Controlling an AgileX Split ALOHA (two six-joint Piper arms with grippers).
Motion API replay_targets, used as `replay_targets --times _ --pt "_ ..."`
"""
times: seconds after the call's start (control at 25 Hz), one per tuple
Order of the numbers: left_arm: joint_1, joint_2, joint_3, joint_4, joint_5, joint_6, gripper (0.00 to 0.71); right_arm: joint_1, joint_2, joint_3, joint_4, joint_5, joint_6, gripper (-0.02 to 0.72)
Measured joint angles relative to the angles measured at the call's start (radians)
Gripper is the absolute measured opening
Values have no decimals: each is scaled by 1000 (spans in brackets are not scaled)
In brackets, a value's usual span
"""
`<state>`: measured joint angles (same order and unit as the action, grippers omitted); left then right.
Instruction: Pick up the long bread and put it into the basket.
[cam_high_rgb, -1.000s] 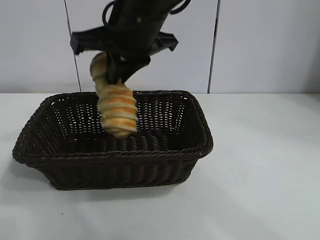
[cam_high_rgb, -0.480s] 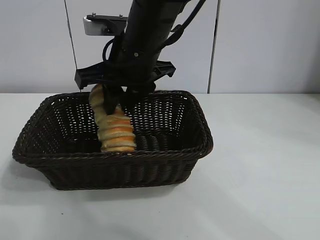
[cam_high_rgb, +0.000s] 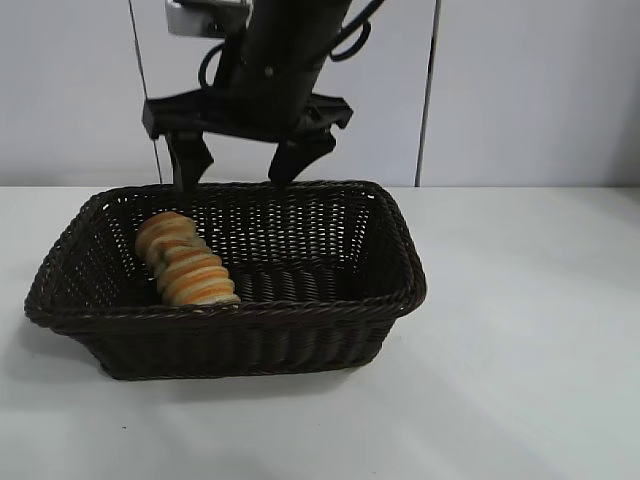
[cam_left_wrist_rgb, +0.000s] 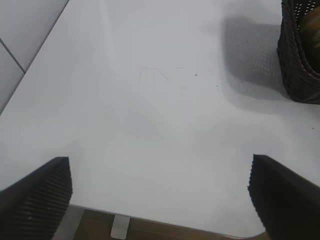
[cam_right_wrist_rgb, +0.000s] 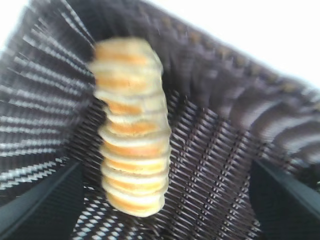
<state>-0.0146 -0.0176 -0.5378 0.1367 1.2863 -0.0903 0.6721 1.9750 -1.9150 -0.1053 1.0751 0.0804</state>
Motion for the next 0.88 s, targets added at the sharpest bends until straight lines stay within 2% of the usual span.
replay_targets --times 0.12,0.4,0.52,0.68,0.88 --pt "0 0 0 0 0 0 694 0 -43 0 -35 41 25 622" --pt "0 0 0 0 0 0 694 0 -134 -3 -48 73 53 622" --pt "0 0 0 0 0 0 694 -16 -145 -3 -93 101 99 622" --pt "0 0 0 0 0 0 694 -124 -178 -3 -142 162 161 622" --pt "0 0 0 0 0 0 694 -297 -280 0 -161 173 170 622"
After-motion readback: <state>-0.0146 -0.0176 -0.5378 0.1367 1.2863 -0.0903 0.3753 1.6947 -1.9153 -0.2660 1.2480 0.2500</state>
